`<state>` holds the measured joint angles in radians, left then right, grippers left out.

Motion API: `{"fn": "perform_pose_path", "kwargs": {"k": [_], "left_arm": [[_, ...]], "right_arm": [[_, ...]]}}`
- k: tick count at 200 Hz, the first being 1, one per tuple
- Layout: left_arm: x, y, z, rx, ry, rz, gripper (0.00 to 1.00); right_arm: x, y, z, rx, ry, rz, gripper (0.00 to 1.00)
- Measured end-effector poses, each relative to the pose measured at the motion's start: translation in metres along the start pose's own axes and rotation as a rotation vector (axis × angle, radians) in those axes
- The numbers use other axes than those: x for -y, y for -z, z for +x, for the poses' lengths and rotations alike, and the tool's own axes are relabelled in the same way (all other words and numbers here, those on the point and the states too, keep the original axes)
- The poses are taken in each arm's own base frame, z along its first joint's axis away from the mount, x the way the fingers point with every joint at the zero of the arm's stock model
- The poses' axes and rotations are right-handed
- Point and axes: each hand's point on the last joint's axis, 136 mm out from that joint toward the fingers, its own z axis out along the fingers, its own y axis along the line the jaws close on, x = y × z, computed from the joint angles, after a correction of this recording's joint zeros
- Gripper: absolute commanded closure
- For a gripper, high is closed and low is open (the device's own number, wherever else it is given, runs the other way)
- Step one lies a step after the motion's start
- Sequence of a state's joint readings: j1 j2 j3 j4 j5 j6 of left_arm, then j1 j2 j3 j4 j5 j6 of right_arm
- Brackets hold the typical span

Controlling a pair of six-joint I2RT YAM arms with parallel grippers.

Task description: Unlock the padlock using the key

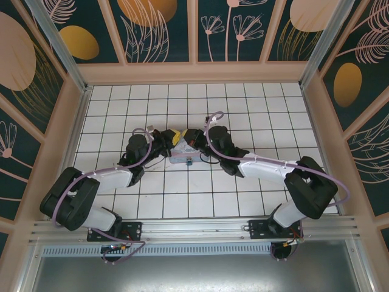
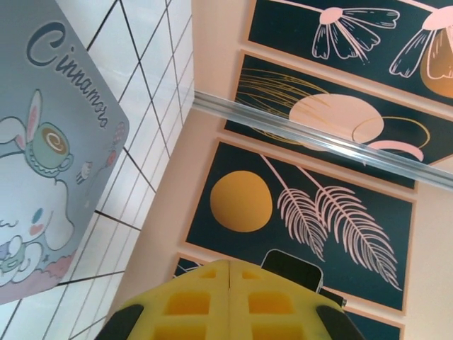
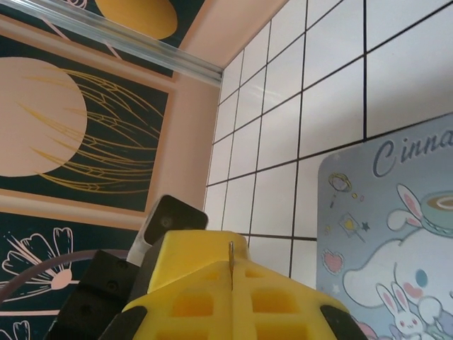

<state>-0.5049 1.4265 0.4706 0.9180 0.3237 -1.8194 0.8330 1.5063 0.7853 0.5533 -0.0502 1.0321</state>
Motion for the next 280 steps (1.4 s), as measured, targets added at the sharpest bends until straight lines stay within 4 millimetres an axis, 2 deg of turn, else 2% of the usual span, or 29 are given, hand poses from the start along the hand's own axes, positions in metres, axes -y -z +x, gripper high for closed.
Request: {"fn": "perform_pose_path", "kwargs": {"k": [8, 20, 26, 43, 54, 70, 75, 132, 143, 150, 180, 197, 215, 252, 280], "left_arm": [[-0.001, 0.000, 0.000, 0.003, -0.025, -0.013, 1.00], [-0.002, -0.001, 0.001, 0.007, -0.068, -0.036, 1.00], [-0.001, -0.002, 0.002, 0.010, -0.097, -0.044, 1.00], [0.011, -0.004, -0.005, 0.052, -0.198, -0.049, 1.00], [0.021, -0.005, -0.008, 0.075, -0.264, -0.045, 1.00], [0.034, -0.008, -0.011, 0.095, -0.373, -0.046, 1.00], [0.038, -0.009, -0.011, 0.098, -0.404, -0.047, 1.00], [0.062, -0.016, -0.003, 0.068, -0.763, -0.053, 1.00], [0.063, -0.016, -0.001, 0.058, -0.817, -0.051, 1.00], [0.063, -0.017, 0.000, 0.052, -0.848, -0.050, 1.00], [0.063, -0.016, 0.008, 0.007, -0.945, -0.033, 1.00], [0.068, -0.015, 0.015, -0.016, -0.978, 0.004, 1.00], [0.073, -0.012, 0.022, -0.033, -0.996, 0.051, 1.00], [0.079, -0.005, 0.030, -0.041, -1.009, 0.117, 1.00], [0.081, -0.002, 0.032, -0.042, -0.995, 0.144, 1.00]], "right_arm": [[0.003, 0.004, 0.002, -0.003, -0.002, 0.004, 1.00], [0.006, 0.012, 0.005, -0.005, -0.004, 0.006, 0.78], [0.009, 0.017, 0.006, -0.006, -0.008, 0.009, 0.71], [0.024, 0.032, 0.006, 0.009, -0.012, 0.044, 0.42], [0.034, 0.041, 0.003, 0.021, 0.000, 0.070, 0.32], [0.044, 0.052, -0.004, 0.040, 0.011, 0.097, 0.04], [0.045, 0.054, -0.006, 0.045, 0.023, 0.102, 0.01], [0.038, 0.070, -0.052, 0.124, 0.088, 0.046, 0.01], [0.031, 0.070, -0.055, 0.122, 0.106, 0.001, 0.06], [0.024, 0.071, -0.056, 0.118, 0.126, -0.037, 0.14], [-0.005, 0.066, -0.051, 0.071, 0.188, -0.204, 0.36], [-0.010, 0.060, -0.043, 0.033, 0.209, -0.262, 0.50], [-0.010, 0.053, -0.037, -0.002, 0.200, -0.299, 0.59], [-0.015, 0.045, -0.031, -0.023, 0.185, -0.367, 0.59], [-0.027, 0.041, -0.030, -0.024, 0.183, -0.414, 0.59]]}}
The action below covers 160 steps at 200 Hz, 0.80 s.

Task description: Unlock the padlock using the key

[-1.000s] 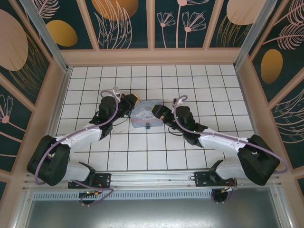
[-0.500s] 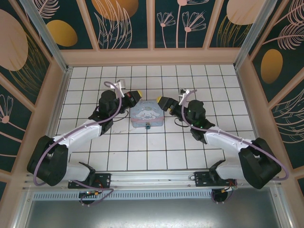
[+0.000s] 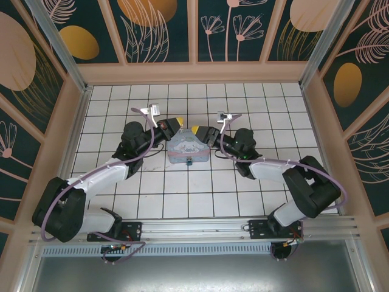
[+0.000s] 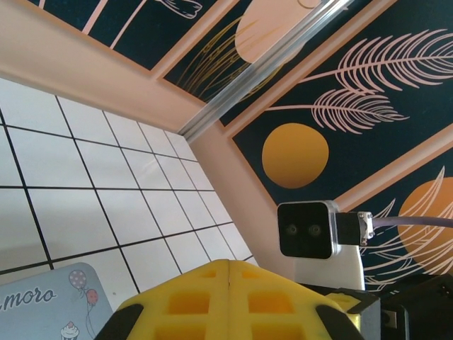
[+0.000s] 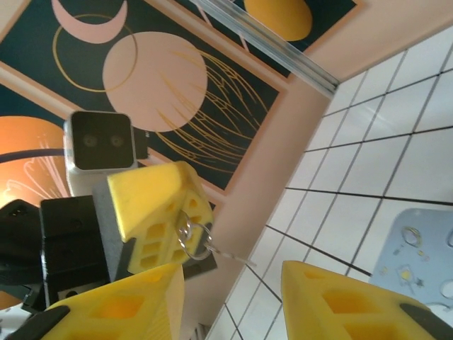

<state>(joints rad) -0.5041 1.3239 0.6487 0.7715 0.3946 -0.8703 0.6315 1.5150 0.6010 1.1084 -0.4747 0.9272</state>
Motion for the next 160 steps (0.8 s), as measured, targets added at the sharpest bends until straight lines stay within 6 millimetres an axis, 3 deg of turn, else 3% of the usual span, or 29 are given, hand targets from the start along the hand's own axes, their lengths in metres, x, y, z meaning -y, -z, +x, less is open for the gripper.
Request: {"fn": "perform_pose_path", "kwargs": {"k": [45, 160], "left_arm": [[0.007, 0.001, -0.003, 0.015, 0.022, 0.036, 1.00], [0.013, 0.002, -0.008, 0.040, 0.051, 0.069, 1.00]], "right_arm": [[-0.017, -0.016, -0.002, -0.001, 0.002, -0.066, 0.60], [-0.015, -0.031, 0.005, -0.018, -0.027, -0.086, 0.65]]}}
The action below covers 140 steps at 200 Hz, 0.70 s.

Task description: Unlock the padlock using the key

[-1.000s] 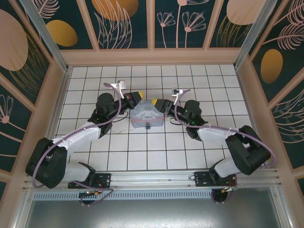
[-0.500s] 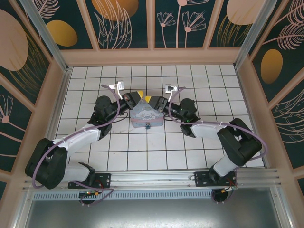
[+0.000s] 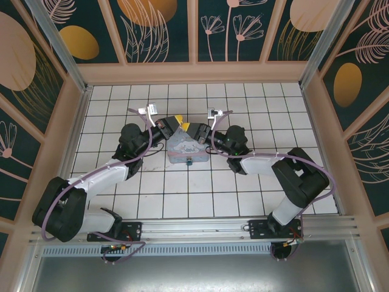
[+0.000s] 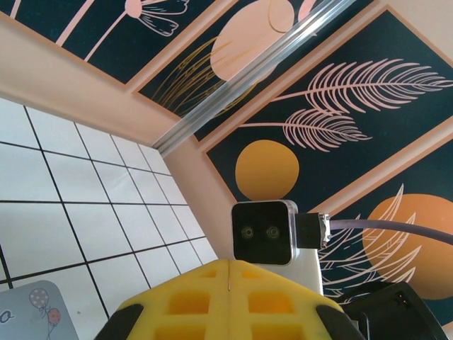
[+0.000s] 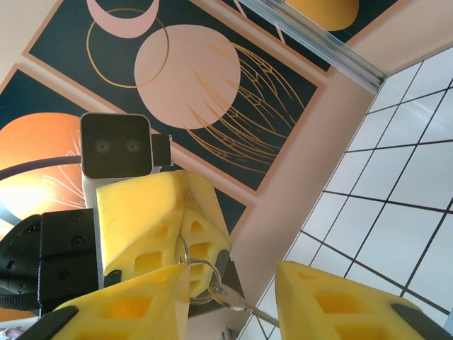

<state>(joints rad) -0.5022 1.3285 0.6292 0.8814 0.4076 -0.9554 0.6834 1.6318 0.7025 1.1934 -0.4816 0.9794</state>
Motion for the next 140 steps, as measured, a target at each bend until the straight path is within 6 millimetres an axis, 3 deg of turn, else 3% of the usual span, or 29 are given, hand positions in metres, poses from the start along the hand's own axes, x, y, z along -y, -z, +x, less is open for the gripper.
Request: {"fn": "perform_pose_path", "kwargs": {"k": [54, 140], "left_arm": [[-0.011, 0.000, 0.009, -0.020, 0.020, -0.021, 1.00], [-0.019, -0.001, 0.010, -0.017, 0.051, -0.036, 1.00]], "right_arm": [[0.000, 0.000, 0.000, 0.002, 0.001, -0.002, 0.66], [0.006, -0.005, 0.001, 0.003, -0.029, -0.006, 0.77]]}}
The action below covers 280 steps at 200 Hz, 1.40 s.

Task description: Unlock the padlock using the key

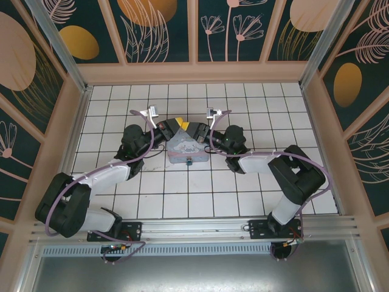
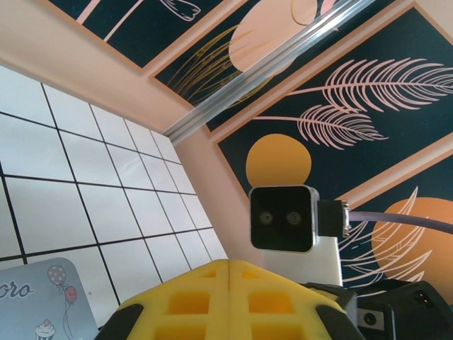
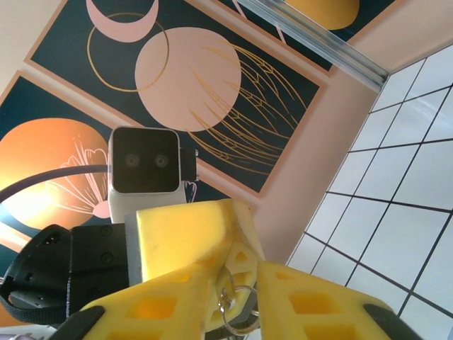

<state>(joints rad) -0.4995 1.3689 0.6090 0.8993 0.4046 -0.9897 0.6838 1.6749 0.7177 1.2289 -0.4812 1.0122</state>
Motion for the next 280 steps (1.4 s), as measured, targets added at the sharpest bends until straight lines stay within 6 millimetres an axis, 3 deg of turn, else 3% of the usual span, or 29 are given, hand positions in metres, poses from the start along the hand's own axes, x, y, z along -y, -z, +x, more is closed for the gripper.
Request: {"fn": "perform_pose_path", "kwargs": {"k": [42, 55, 68, 81, 106, 123, 134, 172, 228, 280], "left_arm": [[-0.002, -0.001, 0.001, 0.000, 0.012, -0.001, 1.00], [-0.002, -0.001, 0.000, 0.004, 0.017, 0.002, 1.00], [-0.002, -0.002, -0.001, 0.010, 0.022, 0.005, 1.00], [-0.002, -0.002, -0.001, 0.013, 0.025, 0.004, 0.83], [-0.004, -0.002, -0.002, 0.015, 0.032, -0.005, 0.37], [-0.008, -0.003, 0.000, 0.004, 0.044, -0.034, 0.23], [-0.011, -0.003, 0.000, -0.004, 0.039, -0.058, 0.20], [-0.004, -0.007, -0.013, -0.007, 0.018, -0.090, 0.20], [-0.010, -0.009, -0.005, -0.074, 0.000, -0.119, 0.35], [-0.021, -0.013, 0.005, -0.115, 0.022, -0.127, 0.50]], "right_arm": [[0.000, -0.001, 0.001, -0.002, -0.017, -0.011, 0.90], [0.000, -0.001, 0.000, 0.001, -0.019, -0.013, 1.00], [0.000, -0.001, -0.001, 0.003, -0.026, -0.015, 1.00], [0.000, -0.001, -0.001, 0.004, -0.033, -0.016, 1.00], [0.001, 0.000, -0.001, -0.001, -0.042, -0.015, 1.00], [0.005, 0.002, -0.004, 0.005, -0.052, -0.007, 1.00], [0.011, 0.006, -0.005, 0.009, -0.064, 0.008, 1.00], [0.028, 0.018, 0.002, -0.010, -0.094, 0.070, 1.00], [0.009, 0.023, 0.000, -0.031, -0.067, 0.056, 1.00], [0.011, 0.024, 0.005, -0.051, -0.074, 0.071, 1.00]]}}
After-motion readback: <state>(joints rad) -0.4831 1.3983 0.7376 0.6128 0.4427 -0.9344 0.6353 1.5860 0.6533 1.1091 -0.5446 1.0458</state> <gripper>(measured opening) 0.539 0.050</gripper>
